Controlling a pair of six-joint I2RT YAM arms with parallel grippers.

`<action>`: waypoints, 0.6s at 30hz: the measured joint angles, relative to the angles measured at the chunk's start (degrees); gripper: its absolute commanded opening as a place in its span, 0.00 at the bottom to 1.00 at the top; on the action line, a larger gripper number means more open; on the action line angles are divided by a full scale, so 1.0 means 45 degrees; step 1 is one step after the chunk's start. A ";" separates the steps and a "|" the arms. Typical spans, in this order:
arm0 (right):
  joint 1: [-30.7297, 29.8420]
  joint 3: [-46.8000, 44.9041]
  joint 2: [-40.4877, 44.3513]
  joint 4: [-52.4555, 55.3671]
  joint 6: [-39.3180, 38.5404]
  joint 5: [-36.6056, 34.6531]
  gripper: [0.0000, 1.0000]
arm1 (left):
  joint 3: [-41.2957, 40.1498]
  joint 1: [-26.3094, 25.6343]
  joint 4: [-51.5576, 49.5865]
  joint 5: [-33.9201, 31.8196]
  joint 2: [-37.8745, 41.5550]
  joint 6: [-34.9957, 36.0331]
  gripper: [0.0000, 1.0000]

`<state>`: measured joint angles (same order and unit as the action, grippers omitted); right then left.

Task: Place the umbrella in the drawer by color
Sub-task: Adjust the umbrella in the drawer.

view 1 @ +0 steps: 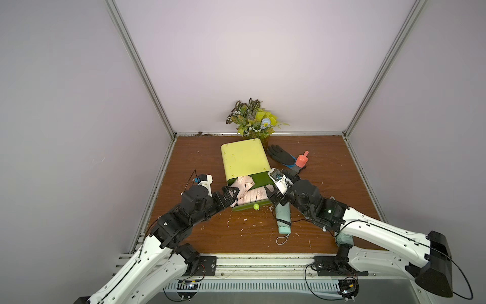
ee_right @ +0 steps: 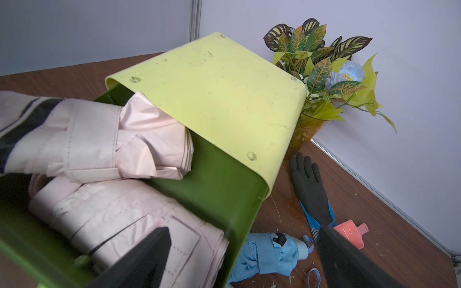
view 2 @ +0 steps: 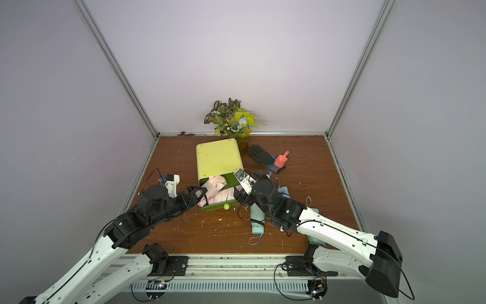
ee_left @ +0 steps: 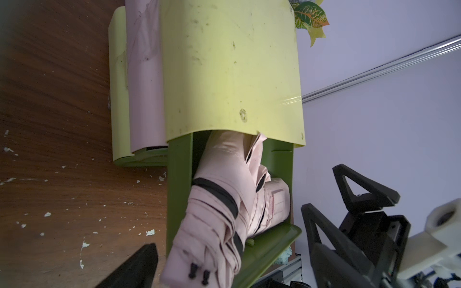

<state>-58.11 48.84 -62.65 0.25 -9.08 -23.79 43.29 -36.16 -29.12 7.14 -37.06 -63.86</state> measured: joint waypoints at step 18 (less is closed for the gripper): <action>0.0000 -0.0005 0.0073 -0.0073 -0.0005 0.0019 0.99 | 0.1239 -0.0029 0.2963 -0.0316 -0.3978 0.1331 1.00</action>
<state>-58.11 48.82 -62.33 -0.08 -9.10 -23.70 48.86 -36.29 -15.79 5.72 -54.96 -57.87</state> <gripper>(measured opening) 0.990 0.997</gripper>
